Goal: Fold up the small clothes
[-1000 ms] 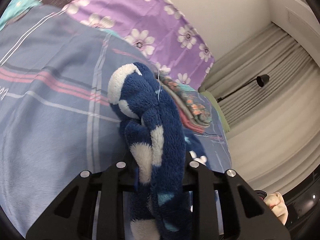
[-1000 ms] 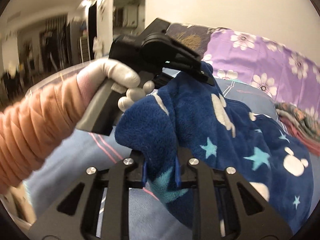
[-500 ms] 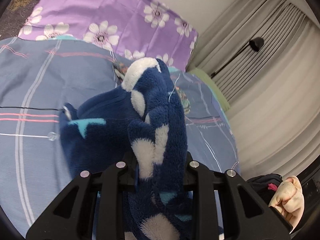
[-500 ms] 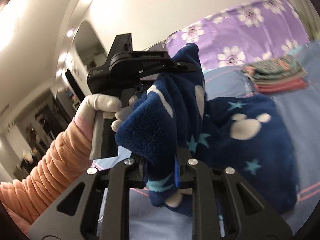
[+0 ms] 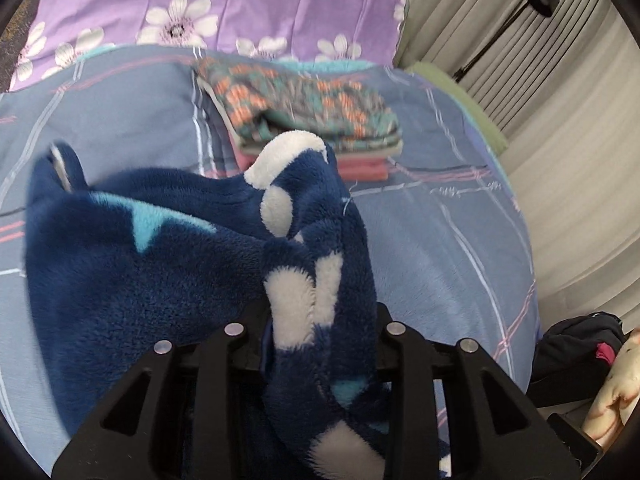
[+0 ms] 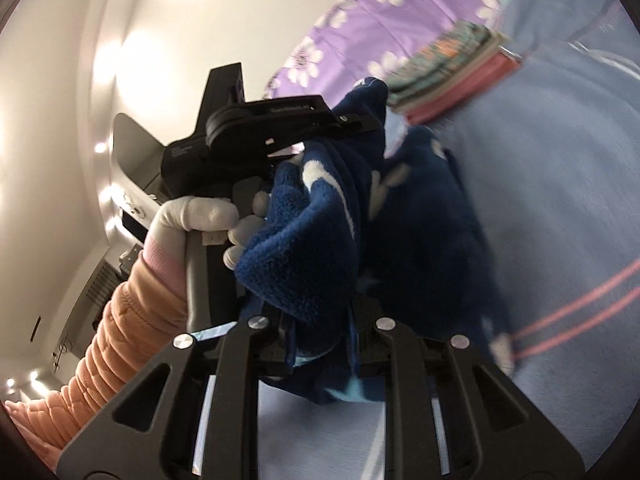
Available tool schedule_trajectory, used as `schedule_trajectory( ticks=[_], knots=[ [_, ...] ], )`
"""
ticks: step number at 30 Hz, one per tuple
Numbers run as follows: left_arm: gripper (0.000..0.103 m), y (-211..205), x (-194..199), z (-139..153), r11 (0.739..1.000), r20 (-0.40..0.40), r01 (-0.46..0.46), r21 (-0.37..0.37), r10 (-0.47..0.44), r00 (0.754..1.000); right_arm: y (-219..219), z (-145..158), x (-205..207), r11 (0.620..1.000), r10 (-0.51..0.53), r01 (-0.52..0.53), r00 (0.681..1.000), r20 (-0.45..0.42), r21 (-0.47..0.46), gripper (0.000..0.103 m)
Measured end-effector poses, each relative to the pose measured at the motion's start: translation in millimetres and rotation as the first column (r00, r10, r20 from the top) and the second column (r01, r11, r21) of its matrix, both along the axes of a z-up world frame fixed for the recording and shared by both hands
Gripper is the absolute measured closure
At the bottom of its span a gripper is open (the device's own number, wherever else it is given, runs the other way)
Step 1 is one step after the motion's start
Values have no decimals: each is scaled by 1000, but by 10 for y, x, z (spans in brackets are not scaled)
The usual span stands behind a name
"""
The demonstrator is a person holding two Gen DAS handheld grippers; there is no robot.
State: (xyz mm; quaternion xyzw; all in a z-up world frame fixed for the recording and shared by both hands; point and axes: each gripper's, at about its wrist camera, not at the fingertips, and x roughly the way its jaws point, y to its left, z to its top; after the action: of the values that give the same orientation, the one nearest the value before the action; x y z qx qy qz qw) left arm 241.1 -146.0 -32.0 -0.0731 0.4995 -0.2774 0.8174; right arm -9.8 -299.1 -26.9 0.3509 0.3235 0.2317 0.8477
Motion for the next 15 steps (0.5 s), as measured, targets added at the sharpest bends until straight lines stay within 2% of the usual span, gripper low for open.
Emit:
schedule_trajectory(
  ticks=[2,4,8,10,14,15],
  knots=[
    [67,-83,-37,-80,1000,13,16,26,-17,1000,-61,-112,-6,1000,-8,8,999,-37,-10,75],
    [66,-173,-88,-104,998,32,33,48,-34,999,-106,-209,-16,1000,-16,15,997,-73,-16,59],
    [63,-270,-108,-122,995,54,49,87,-54,997,-148,-263,-25,1000,-7,8,995,-98,8,54],
    [62,-288,-95,-136,995,54,50,88,-55,997,-145,-222,-15,1000,-7,7,995,-99,-4,48],
    [56,-266,-110,-145,997,52,60,54,-63,997,-125,-120,-26,1000,-8,7,996,-89,-20,40],
    [54,-238,-105,-133,997,47,66,27,-67,997,-114,-103,-29,1000,-11,10,996,-88,-22,39]
  ],
)
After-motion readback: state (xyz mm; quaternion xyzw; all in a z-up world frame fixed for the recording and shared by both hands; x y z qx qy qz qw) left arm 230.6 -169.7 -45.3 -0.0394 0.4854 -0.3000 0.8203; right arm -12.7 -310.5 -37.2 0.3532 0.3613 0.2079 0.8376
